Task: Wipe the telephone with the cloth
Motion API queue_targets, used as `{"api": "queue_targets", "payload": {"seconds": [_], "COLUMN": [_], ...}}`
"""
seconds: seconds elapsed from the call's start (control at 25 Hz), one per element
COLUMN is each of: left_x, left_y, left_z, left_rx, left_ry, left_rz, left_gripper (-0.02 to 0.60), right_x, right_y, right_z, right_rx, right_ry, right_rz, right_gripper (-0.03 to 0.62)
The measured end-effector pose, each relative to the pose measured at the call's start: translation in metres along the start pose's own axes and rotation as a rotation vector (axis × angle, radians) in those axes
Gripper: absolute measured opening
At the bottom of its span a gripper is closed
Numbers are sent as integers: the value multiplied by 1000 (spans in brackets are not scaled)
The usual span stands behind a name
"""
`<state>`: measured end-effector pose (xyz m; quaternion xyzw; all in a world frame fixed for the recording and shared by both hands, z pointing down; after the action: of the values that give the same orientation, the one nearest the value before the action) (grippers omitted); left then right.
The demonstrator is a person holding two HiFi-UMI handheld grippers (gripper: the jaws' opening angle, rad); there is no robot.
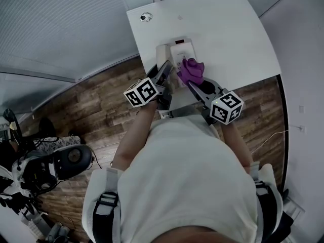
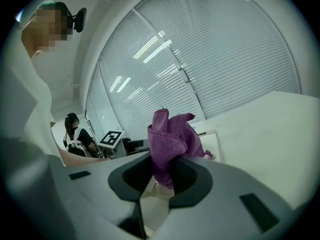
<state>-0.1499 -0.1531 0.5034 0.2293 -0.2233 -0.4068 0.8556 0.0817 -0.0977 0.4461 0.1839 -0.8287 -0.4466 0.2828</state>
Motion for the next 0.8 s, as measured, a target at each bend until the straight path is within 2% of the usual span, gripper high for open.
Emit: {"api": "queue_targets", "payload": {"seconds": [0.48,0.8], "left_x": [21,30], "left_y": [7,16], "left_z": [-14,-25], "left_rx": [178,234], "left_ry": [-261,-395], "left_rz": [18,14], "left_gripper": [227,227], "right_x": [0,7], "right_y": [-25,-44], "right_z": [-30,-50], "right_rx": [11,-3], "right_ry": [-53,-118], "right_rz": [-7,12], "right_gripper": [97,97]}}
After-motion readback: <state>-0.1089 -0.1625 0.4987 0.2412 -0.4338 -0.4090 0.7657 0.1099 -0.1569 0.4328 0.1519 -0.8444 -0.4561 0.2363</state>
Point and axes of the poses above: the fingertips, and each gripper's own axes: x forward along the fingers, z to its left, y out of its underside, the point moved 10 cm from there along -x, backward along the fingers
